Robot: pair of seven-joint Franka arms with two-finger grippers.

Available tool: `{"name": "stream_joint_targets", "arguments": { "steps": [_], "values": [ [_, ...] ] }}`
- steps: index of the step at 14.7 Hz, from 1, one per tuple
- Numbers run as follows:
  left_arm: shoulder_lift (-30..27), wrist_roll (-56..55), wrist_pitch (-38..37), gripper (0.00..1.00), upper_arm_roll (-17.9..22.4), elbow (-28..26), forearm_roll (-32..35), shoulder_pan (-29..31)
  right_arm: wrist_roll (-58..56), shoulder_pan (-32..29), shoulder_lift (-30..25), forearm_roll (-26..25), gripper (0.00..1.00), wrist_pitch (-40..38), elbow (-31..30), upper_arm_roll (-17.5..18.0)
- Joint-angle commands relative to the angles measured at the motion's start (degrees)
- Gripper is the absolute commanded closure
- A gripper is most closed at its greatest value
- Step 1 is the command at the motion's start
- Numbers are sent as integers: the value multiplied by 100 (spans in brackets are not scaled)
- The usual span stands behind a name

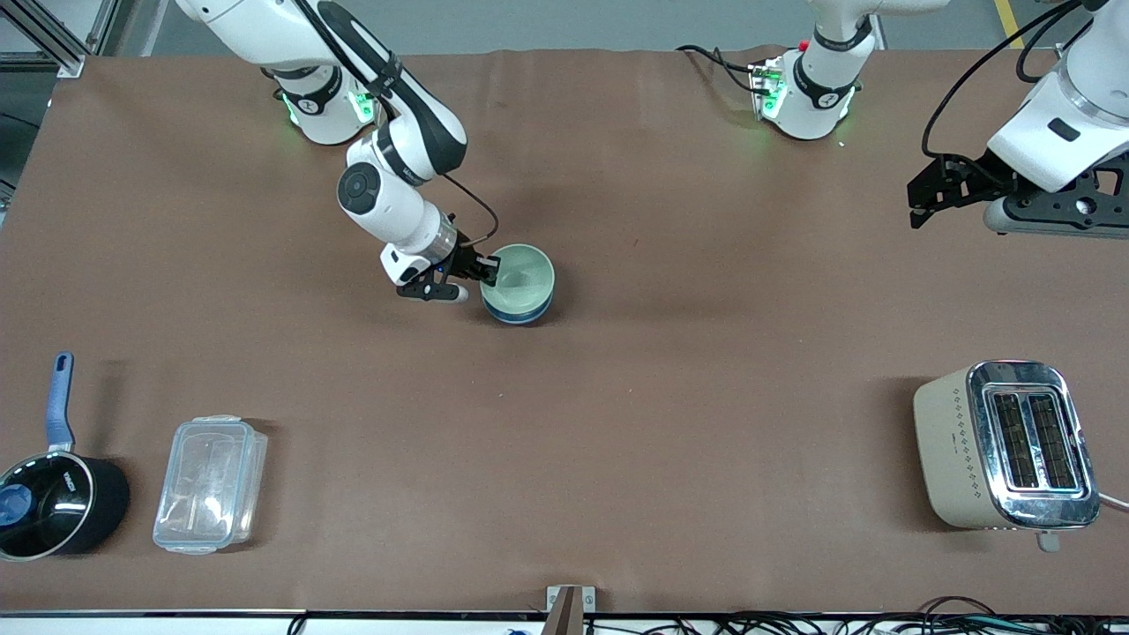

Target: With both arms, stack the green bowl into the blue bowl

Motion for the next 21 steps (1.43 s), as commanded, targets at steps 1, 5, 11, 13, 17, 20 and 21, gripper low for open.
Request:
{"name": "stream_joint_targets", "arguments": {
  "steps": [1,5,11,13,17,20,21],
  "values": [
    [-159,18,-92,0,37,-53,-83,-5,-9,-119,-234,-45,50,52,-214,70],
    [-159,18,-92,0,46,-53,-83,-5,-17,-119,-286,-45,0,17,-214,70],
    [-133,79,-83,0,46,-18,-65,-5,-139,-382,-1839,-63,0,-1779,93,-402],
    [-142,132,-92,0,46,-18,-48,4,-883,-382,-2210,-63,0,-2860,575,-1165],
    [-98,132,-92,0,46,96,-21,4,-1713,-391,-2203,-779,0,-4831,2155,-2757],
    [-98,141,-135,0,142,96,-74,4,-1801,-505,-2185,-1678,0,-5186,2904,-3040],
    [-98,149,-170,0,169,105,-83,4,-1836,-592,-2176,-1776,0,-5255,3150,-3058]
  ]
}}
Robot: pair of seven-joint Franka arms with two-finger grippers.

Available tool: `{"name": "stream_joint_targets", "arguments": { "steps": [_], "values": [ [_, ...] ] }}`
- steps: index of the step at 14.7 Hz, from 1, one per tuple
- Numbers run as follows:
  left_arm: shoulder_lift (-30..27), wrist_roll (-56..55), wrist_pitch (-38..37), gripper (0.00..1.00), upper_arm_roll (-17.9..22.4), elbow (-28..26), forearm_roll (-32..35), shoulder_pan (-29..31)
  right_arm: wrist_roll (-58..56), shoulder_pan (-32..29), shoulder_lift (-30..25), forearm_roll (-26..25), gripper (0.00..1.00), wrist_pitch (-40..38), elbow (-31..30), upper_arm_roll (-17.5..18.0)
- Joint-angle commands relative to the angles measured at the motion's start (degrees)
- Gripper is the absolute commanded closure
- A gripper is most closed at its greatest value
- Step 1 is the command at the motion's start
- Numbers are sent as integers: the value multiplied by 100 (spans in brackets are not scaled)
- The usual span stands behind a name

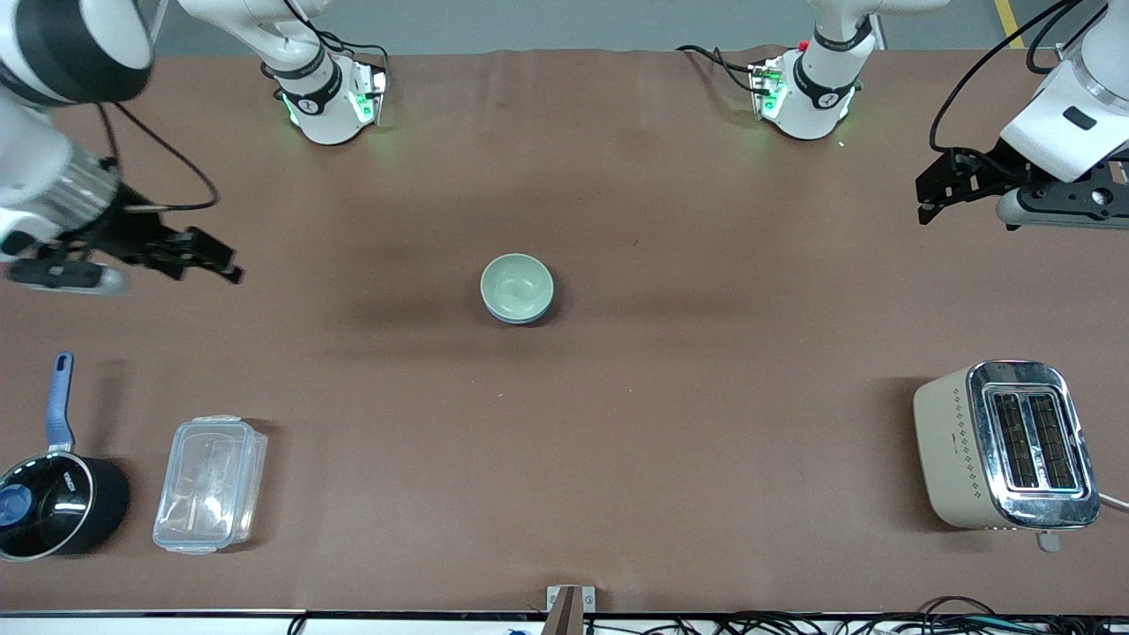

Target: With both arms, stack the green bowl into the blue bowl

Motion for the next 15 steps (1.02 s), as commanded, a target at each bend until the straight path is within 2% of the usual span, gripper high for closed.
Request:
{"name": "stream_joint_targets", "arguments": {
  "steps": [1,4,8,15],
  "values": [
    [-57,122,-146,0,99,47,-83,-6,-13,-179,162,-426,0,-392,752,19],
    [-57,122,-146,0,99,47,-83,-6,-127,-250,259,-533,0,-1156,1518,-138],
    [-57,113,-146,0,99,47,-83,-15,-347,-259,206,-655,0,-1791,1555,-166],
    [-57,113,-154,0,99,47,-92,-15,-962,-373,206,-753,0,-1695,1318,-166]
  ]
}}
